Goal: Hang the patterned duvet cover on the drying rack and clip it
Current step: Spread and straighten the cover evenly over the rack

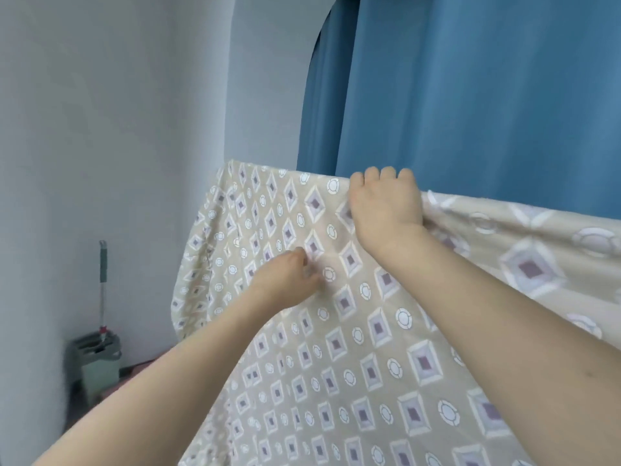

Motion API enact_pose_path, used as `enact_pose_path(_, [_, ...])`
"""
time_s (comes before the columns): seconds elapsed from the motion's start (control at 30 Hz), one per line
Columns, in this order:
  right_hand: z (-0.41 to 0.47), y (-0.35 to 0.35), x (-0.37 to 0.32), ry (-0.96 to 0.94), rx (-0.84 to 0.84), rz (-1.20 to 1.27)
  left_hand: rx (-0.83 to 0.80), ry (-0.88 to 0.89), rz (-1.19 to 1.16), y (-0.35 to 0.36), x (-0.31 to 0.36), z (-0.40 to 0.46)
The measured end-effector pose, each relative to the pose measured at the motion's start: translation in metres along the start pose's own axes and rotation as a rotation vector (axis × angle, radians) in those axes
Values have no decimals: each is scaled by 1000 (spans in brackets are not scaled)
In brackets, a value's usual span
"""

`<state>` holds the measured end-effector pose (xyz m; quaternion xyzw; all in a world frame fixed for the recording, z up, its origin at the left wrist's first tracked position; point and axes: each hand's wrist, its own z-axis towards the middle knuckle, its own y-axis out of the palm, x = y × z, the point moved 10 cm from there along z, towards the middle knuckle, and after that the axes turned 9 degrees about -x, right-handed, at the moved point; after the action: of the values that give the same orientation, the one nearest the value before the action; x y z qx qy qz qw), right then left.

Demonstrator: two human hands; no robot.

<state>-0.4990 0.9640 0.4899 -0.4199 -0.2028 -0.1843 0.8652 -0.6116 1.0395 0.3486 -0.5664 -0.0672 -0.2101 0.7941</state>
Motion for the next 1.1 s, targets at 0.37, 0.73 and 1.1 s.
enact_pose_path(0.37, [100, 10, -100, -15, 24, -24, 71, -235, -238, -50, -175, 89])
enact_pose_path(0.73, [231, 32, -209, 12, 43, -14, 38, -332, -423, -62, -326, 220])
enact_pose_path(1.1, [317, 47, -281, 5, 108, 30, -72, -311, -993, -37, -410, 292])
